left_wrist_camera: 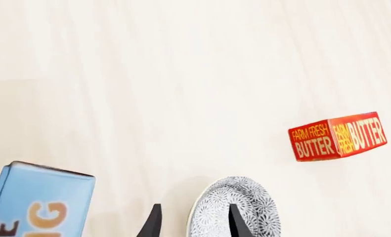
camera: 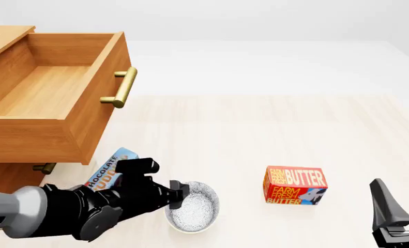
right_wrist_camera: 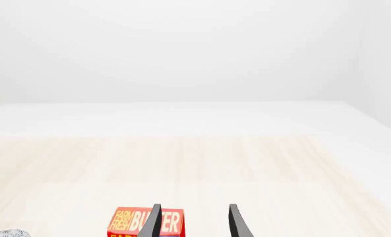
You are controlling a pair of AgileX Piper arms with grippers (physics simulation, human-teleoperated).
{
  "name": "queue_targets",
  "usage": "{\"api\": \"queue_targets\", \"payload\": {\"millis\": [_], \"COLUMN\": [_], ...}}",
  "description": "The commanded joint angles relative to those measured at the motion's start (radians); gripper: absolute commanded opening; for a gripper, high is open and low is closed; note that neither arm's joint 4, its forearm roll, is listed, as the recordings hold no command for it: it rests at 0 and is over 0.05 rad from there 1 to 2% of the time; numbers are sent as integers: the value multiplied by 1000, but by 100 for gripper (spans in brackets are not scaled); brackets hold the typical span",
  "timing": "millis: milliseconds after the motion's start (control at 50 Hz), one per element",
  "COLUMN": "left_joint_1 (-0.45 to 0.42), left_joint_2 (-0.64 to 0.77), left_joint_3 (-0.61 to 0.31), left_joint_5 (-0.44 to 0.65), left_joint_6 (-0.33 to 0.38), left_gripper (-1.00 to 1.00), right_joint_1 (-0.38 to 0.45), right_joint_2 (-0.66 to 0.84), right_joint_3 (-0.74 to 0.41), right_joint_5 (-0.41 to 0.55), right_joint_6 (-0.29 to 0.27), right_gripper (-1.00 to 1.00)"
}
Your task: Put the bowl in the top drawer of the cabinet.
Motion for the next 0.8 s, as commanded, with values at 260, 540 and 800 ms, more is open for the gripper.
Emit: {"api": "queue_targets", "payload": {"millis": [260, 540, 800], "left_joint_1": [-21, -49, -53], "left_joint_2": [88, 30, -83], "left_joint_3": [8, 25, 20], "left_joint_5": [-60, -62, -10], "left_joint_6": [-57, -36, 28], "left_gripper": [100, -100, -100], "right_joint_1": [0, 0, 0], "right_joint_2": [0, 0, 0], "right_joint_3": [0, 0, 0], "right_joint_5": [0, 0, 0], "right_joint_6": [0, 0, 0], "right_gripper": [100, 100, 100]}}
